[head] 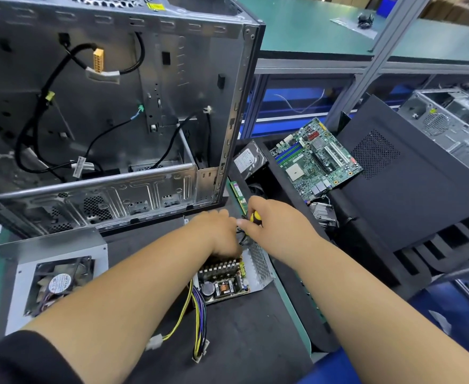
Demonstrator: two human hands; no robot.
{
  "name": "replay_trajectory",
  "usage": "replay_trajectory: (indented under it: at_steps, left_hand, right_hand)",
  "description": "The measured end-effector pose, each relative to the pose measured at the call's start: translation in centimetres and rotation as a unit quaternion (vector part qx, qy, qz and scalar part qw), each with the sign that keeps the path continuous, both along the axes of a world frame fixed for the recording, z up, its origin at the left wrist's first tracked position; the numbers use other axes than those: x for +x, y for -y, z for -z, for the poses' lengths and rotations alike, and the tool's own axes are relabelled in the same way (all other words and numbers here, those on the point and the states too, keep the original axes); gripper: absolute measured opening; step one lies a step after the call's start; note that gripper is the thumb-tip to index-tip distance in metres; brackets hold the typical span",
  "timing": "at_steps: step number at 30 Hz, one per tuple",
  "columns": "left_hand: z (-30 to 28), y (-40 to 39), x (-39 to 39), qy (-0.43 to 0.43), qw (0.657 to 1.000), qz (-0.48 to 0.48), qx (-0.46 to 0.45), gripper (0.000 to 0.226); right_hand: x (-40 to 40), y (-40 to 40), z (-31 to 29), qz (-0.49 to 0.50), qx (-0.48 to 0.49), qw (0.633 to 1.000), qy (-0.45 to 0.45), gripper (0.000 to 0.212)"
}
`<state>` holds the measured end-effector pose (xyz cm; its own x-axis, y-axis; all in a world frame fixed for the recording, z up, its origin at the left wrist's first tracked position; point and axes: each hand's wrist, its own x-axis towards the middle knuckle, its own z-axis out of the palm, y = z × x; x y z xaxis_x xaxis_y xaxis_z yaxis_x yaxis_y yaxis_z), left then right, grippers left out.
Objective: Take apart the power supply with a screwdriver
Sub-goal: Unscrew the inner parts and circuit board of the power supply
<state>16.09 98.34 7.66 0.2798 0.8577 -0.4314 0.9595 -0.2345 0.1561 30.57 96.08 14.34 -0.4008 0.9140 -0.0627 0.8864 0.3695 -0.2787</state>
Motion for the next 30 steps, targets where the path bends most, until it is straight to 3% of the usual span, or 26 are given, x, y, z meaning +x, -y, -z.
replay_trajectory:
  at_steps: [2,8,20,27,30]
  left_hand:
    - [0.0,-0.1,-0.1,0.014,1.000,-0.009,-0.003,0.070]
    - [0.2,-0.1,-0.4,0.015,1.000,0.014,0.014,0.059]
    - [-0.1,0.1,-0.5,0.022,0.999,0.017,0.019,0.050]
    - [0.0,0.0,-0.4,0.027,1.000,0.006,0.011,0.060]
    - [0.1,0.0,-0.4,0.019,1.000,0.013,0.019,0.058]
  right_hand:
    - [-0.2,-0.1,-0.1,0.010,0.004,1.000,0.000,0.034]
    - [-0.2,-0.3,-0.5,0.033,-0.047,0.998,-0.039,0.017]
    - [-0.1,-0.7,-1.7,-0.032,-0.090,0.995,-0.020,0.012]
    - [-0.3,-0.2,-0.9,-0.035,0.078,0.992,0.091,0.031]
    - [-0.5,-0.5,-0.7,-0.020,0.055,0.996,0.065,0.023]
